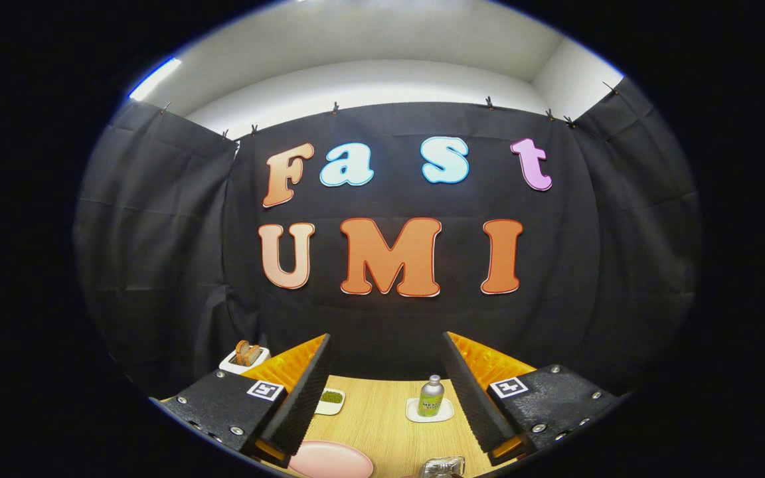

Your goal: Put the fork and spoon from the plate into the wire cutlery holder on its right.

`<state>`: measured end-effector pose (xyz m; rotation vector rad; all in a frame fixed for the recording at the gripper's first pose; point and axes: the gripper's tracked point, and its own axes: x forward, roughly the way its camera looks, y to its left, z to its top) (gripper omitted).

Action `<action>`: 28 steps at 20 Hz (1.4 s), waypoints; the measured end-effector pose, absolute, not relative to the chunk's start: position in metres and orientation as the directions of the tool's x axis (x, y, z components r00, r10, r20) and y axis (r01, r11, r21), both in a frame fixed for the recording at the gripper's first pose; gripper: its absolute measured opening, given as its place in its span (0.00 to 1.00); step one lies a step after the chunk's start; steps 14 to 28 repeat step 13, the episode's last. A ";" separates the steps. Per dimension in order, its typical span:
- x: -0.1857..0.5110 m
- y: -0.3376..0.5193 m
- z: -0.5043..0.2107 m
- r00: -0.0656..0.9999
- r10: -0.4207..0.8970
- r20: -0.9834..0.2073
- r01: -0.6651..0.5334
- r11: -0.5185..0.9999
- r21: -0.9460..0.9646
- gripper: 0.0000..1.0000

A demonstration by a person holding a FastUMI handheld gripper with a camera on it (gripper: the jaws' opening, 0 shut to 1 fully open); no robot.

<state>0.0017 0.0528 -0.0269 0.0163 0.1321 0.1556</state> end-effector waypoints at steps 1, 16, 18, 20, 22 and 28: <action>0.001 0.053 -0.029 0.979 0.154 -0.133 -0.152 0.988 0.026 0.97; -0.005 0.048 -0.038 0.982 0.135 -0.133 -0.132 0.991 0.025 0.97; -0.005 0.048 -0.038 0.982 0.135 -0.133 -0.132 0.991 0.025 0.97; -0.005 0.048 -0.038 0.982 0.135 -0.133 -0.132 0.991 0.025 0.97; -0.005 0.048 -0.038 0.982 0.135 -0.133 -0.132 0.991 0.025 0.97; -0.005 0.048 -0.038 0.982 0.135 -0.133 -0.132 0.991 0.025 0.97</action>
